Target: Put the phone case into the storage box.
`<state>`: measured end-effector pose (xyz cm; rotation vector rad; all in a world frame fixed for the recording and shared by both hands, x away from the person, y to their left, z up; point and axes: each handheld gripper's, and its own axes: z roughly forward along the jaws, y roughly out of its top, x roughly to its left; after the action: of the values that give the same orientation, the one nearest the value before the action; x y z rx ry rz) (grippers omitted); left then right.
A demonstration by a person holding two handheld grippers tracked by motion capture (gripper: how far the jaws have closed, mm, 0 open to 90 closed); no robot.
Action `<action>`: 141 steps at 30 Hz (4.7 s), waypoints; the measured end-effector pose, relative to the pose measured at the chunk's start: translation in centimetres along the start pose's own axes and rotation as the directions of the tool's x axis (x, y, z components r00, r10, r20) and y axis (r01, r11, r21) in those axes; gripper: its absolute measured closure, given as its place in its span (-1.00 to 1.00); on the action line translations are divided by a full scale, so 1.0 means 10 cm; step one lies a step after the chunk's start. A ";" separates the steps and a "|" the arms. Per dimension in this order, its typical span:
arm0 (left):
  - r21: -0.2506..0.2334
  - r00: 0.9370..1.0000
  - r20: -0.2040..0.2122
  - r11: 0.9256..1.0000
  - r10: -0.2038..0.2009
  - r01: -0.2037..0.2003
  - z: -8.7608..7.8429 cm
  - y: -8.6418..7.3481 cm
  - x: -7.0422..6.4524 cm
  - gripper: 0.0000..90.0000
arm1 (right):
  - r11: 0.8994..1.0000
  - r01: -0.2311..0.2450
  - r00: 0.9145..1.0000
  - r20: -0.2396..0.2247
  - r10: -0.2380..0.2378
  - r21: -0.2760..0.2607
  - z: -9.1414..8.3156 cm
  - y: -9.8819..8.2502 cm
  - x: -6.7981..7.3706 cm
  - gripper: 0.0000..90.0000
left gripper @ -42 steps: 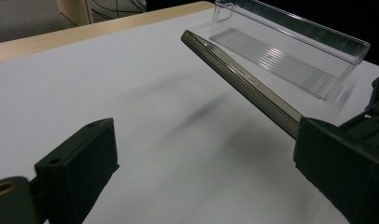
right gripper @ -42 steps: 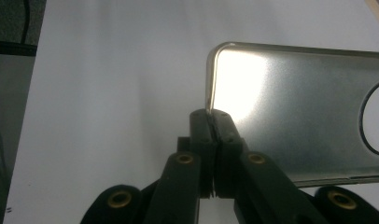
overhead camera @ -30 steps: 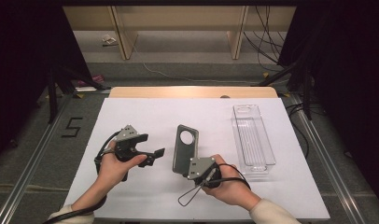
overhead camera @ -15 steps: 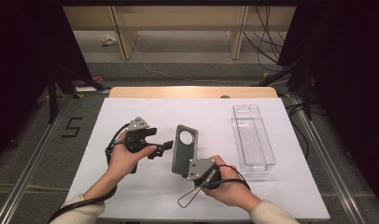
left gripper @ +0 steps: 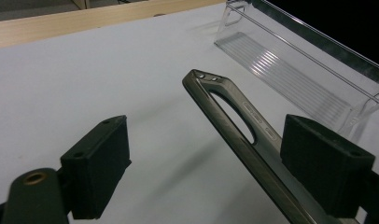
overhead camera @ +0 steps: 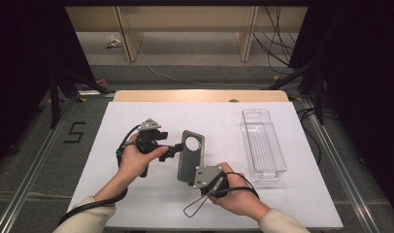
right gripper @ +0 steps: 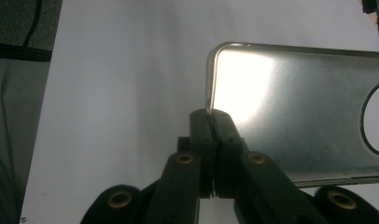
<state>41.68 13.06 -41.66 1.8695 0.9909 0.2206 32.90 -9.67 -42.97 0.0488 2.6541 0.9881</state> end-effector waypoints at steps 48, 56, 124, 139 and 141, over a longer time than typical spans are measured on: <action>0.070 0.988 0.065 0.988 -0.142 0.138 0.18 -0.03 0.03 0.25 | 0.999 0.032 0.999 -0.015 -0.032 -0.005 0.07 0.02 0.05 0.99; 0.058 0.982 0.087 0.985 -0.170 0.165 0.17 -0.03 0.02 0.45 | 0.999 0.044 0.999 -0.011 -0.044 0.003 0.07 0.02 0.06 0.99; -0.208 0.998 0.064 0.978 0.014 0.000 -0.05 -0.01 -0.23 0.80 | 0.749 -0.502 0.749 0.214 0.626 -0.433 -0.30 -0.28 -0.59 -0.42; -0.211 0.998 0.065 0.978 0.014 0.000 -0.04 -0.02 -0.25 0.80 | 0.716 -0.531 0.728 0.190 0.659 -0.454 -0.27 -0.30 -0.68 -0.17; -0.211 0.998 0.062 0.978 0.015 -0.001 -0.04 -0.02 -0.24 0.80 | 0.717 -0.531 0.729 0.188 0.658 -0.451 -0.26 -0.30 -0.68 -0.15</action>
<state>39.80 11.59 -40.99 1.6772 0.8813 0.2592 38.82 -14.55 -41.16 0.9777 2.1016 1.5024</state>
